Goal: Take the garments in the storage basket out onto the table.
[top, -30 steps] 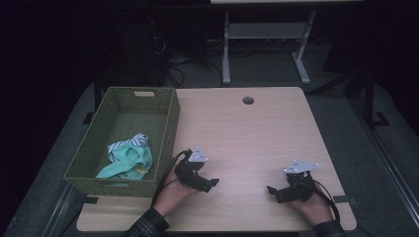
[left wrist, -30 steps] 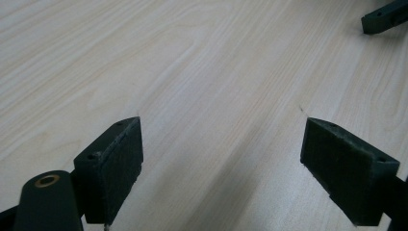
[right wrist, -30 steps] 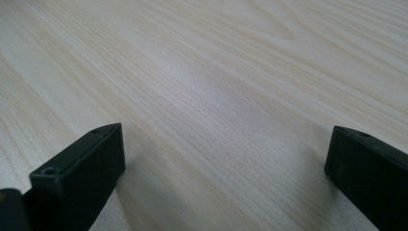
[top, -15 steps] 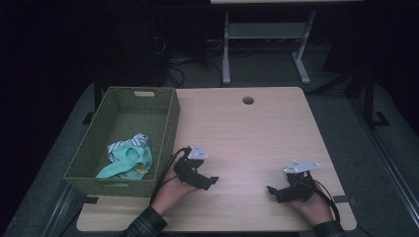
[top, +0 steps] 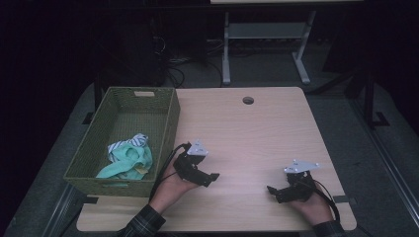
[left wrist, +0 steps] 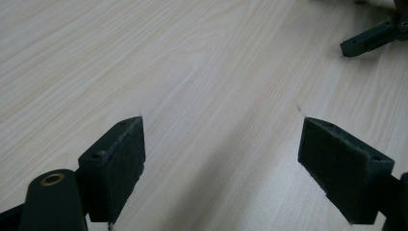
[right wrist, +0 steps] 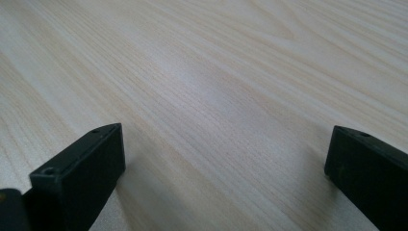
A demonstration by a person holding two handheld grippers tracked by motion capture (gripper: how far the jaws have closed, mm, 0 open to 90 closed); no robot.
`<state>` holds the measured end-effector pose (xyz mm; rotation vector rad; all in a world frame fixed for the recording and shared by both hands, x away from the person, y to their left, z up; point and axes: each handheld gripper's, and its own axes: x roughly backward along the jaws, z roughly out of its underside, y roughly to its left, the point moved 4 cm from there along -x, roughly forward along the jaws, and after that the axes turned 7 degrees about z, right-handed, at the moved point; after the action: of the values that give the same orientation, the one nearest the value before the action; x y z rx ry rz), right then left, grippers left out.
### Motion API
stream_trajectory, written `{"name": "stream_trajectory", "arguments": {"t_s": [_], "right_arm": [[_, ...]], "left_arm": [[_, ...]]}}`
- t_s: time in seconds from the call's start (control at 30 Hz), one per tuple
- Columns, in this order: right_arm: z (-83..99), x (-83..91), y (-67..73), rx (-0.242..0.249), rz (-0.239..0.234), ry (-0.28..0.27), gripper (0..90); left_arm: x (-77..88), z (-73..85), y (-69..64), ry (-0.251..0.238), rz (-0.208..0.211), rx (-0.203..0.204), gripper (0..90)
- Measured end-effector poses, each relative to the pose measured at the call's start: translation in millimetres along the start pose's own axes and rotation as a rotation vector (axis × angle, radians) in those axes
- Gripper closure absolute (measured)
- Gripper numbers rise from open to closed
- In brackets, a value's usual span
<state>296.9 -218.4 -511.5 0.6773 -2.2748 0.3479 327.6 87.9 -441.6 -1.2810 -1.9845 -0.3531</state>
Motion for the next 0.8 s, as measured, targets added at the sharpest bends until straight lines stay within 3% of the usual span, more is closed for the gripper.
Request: {"name": "stream_trajectory", "arguments": {"t_s": [0.8], "right_arm": [[0.0,0.0,0.1,-0.001,0.0,0.001,0.0]], "left_arm": [[13.4,-19.4,4.1,0.0,0.003,-0.005,16.3]]}}
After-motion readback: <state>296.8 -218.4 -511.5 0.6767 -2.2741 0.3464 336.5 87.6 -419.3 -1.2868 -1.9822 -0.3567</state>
